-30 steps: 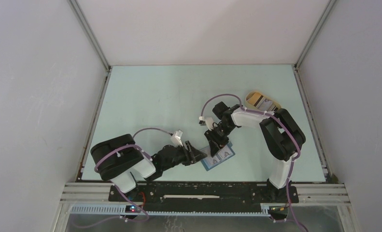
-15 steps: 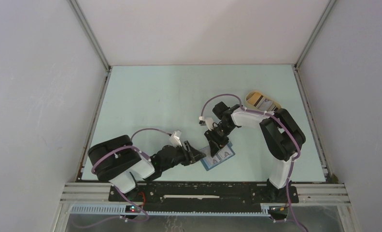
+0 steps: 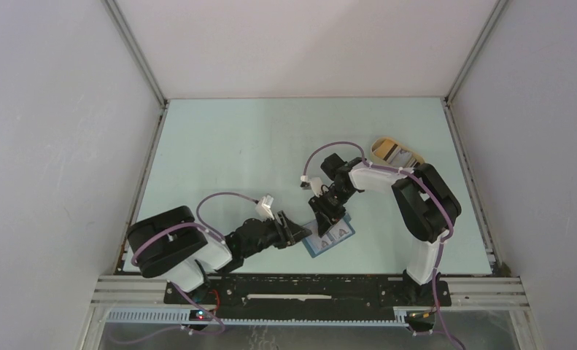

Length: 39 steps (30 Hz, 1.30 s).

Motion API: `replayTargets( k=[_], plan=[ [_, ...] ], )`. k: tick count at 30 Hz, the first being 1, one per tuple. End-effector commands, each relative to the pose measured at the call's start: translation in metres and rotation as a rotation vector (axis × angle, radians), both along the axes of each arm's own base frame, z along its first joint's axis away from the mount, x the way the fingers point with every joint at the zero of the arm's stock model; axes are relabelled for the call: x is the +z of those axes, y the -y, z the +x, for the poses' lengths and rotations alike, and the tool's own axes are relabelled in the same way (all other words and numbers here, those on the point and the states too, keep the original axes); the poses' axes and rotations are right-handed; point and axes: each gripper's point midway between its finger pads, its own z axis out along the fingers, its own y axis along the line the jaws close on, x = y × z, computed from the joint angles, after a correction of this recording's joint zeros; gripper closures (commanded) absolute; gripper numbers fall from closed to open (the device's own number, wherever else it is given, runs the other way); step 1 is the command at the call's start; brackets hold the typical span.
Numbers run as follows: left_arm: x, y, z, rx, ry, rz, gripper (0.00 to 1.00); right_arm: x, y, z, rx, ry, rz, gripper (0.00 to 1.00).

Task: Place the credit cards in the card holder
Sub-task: Insert the credit card into the card holder.

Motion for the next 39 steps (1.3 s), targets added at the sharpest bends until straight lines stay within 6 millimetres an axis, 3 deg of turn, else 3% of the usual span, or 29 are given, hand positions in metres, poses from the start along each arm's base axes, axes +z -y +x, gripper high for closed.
replayTargets(
  k=[1,9,18,26,39],
  plan=[
    [0.011,0.014,0.007,-0.009,0.031,-0.041,0.42,-0.002,0.001,0.005,0.001,0.009,-0.014,0.56],
    [0.006,0.017,0.006,-0.011,0.013,-0.055,0.43,-0.002,0.001,0.005,0.0,0.008,-0.015,0.56],
    [0.01,0.001,0.002,0.009,0.031,-0.032,0.44,-0.002,0.001,0.006,0.001,0.009,-0.015,0.56],
    [0.028,0.008,0.003,-0.012,0.057,-0.07,0.44,-0.002,0.001,0.006,0.0,0.008,-0.016,0.56],
    [0.025,0.02,0.007,-0.012,0.033,-0.12,0.47,-0.003,0.001,0.005,0.003,0.005,-0.019,0.56]
  ],
)
